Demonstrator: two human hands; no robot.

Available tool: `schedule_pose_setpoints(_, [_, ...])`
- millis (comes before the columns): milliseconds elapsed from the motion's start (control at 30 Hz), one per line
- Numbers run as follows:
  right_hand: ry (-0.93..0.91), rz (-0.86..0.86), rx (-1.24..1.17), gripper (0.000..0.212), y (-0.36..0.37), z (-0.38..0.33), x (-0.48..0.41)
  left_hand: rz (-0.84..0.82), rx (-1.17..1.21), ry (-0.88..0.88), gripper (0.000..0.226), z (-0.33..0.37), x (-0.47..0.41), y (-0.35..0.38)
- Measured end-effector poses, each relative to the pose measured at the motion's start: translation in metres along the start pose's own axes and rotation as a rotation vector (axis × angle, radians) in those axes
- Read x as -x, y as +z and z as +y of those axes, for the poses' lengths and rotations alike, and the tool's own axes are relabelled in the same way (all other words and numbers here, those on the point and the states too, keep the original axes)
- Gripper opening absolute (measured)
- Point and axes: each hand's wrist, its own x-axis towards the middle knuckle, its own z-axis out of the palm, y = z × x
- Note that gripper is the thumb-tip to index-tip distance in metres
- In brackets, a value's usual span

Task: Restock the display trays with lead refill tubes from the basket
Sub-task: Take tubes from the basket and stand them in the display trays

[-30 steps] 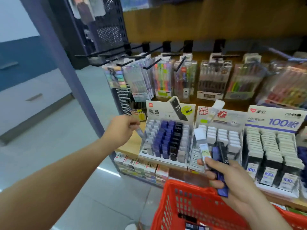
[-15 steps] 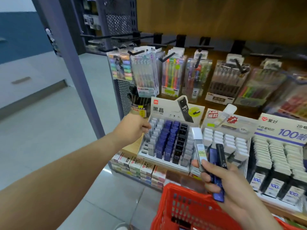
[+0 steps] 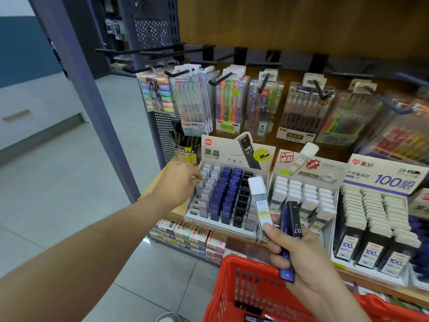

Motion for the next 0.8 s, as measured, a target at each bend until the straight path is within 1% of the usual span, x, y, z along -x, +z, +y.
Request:
schedule_pose_setpoints(67, [-0.006,0.017,-0.007,0.015,0.002,-0.001,0.002,0.029,-0.001,-0.005,0.013,0.004,-0.001,-0.006])
schedule_pose_setpoints(100, [-0.01,0.023,-0.008,0.015,0.002,-0.001,0.002,0.037,0.065,-0.04,0.014,0.011,-0.001,-0.011])
schedule_pose_setpoints(133, [-0.018,0.025,-0.01,0.014,0.002,-0.001,0.003,0.024,0.217,-0.102,0.015,0.02,0.001,-0.018])
schedule_pose_setpoints(167, [-0.028,0.023,-0.01,0.014,0.001,-0.001,0.003,-0.023,0.45,-0.173,0.015,0.033,0.003,-0.027])
schedule_pose_setpoints(200, [-0.038,0.021,-0.007,0.014,0.001,-0.002,0.004,-0.12,0.727,-0.233,0.017,0.046,0.006,-0.035])
schedule_pose_setpoints(233, [-0.047,0.018,0.001,0.014,0.001,-0.002,0.004,-0.237,0.951,-0.266,0.019,0.059,0.009,-0.045])
schedule_pose_setpoints(267, [-0.055,0.018,0.012,0.014,0.0,-0.003,0.005,-0.338,1.059,-0.26,0.021,0.07,0.011,-0.052])
schedule_pose_setpoints(300, [-0.066,0.016,0.028,0.014,0.0,-0.003,0.006,-0.408,1.095,-0.235,0.023,0.08,0.014,-0.056])
schedule_pose_setpoints(367, [-0.092,0.008,0.072,0.015,-0.002,-0.005,0.008,-0.469,1.074,-0.181,0.022,0.095,0.02,-0.059])
schedule_pose_setpoints(433, [-0.103,0.014,0.126,0.014,-0.005,-0.007,0.01,-0.484,1.048,-0.156,0.023,0.104,0.021,-0.056])
schedule_pose_setpoints(500, [-0.045,0.057,0.137,0.014,-0.01,-0.009,0.01,-0.489,1.021,-0.154,0.02,0.106,0.021,-0.053])
schedule_pose_setpoints(567, [0.059,0.092,0.028,0.016,-0.019,-0.012,0.01,-0.456,0.994,-0.152,0.016,0.106,0.017,-0.051])
schedule_pose_setpoints(633, [0.13,0.071,-0.145,0.024,-0.031,-0.016,0.012,-0.395,0.926,-0.113,0.016,0.108,0.012,-0.047])
schedule_pose_setpoints(700, [0.162,0.043,-0.275,0.033,-0.046,-0.018,0.016,-0.323,0.836,-0.063,0.019,0.112,0.007,-0.041])
schedule_pose_setpoints(800, [0.189,0.016,-0.348,0.039,-0.067,-0.023,0.026,-0.239,0.731,-0.001,0.023,0.126,0.0,-0.031])
